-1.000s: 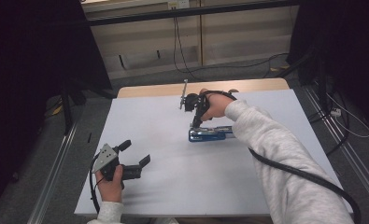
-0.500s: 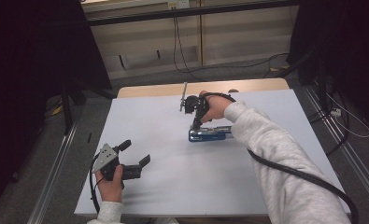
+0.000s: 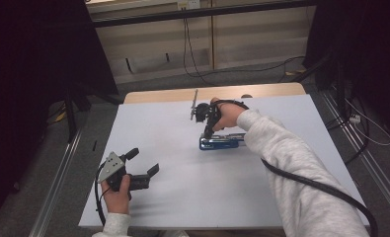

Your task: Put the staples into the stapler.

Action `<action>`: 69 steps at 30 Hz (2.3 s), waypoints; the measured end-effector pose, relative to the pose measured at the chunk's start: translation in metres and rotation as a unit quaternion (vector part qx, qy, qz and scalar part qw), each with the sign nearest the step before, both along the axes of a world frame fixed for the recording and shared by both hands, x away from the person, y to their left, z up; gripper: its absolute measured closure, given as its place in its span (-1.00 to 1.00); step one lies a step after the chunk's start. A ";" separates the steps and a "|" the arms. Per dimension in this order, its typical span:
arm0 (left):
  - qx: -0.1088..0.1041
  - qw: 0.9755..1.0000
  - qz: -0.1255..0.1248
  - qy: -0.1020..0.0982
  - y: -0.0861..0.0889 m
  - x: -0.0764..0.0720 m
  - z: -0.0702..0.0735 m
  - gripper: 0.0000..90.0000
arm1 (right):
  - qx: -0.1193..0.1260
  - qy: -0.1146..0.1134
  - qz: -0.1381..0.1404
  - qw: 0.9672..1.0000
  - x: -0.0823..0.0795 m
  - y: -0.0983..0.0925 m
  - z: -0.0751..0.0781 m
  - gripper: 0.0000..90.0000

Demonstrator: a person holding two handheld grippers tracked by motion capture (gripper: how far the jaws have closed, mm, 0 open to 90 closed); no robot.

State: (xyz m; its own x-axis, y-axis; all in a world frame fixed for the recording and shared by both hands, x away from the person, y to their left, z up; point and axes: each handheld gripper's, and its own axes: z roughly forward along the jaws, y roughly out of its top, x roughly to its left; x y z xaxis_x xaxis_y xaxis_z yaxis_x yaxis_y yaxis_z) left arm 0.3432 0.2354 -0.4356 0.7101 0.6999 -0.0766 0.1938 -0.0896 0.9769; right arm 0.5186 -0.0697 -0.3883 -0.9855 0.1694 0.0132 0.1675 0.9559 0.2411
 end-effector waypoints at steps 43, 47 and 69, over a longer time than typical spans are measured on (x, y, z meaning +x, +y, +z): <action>0.004 1.000 -0.011 0.011 -0.004 0.003 -0.002 -0.96 | 0.059 -0.017 -0.043 0.997 -0.009 -0.022 0.004 0.24; 0.004 1.000 -0.019 0.018 -0.008 0.006 -0.003 -0.96 | 0.080 -0.017 -0.064 0.995 -0.016 -0.038 0.003 0.13; 0.017 0.997 -0.055 0.044 -0.023 0.013 -0.004 -0.96 | 0.189 -0.042 -0.209 0.959 -0.044 -0.120 0.000 -0.64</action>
State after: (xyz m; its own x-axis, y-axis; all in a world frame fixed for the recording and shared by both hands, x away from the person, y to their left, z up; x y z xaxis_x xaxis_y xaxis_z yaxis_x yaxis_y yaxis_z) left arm 0.3566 0.2127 -0.4393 0.7742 0.6213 -0.1206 0.2666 -0.1474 0.9525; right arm 0.4750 -0.1893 -0.3881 -0.8332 0.5479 0.0746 0.4810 0.6515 0.5867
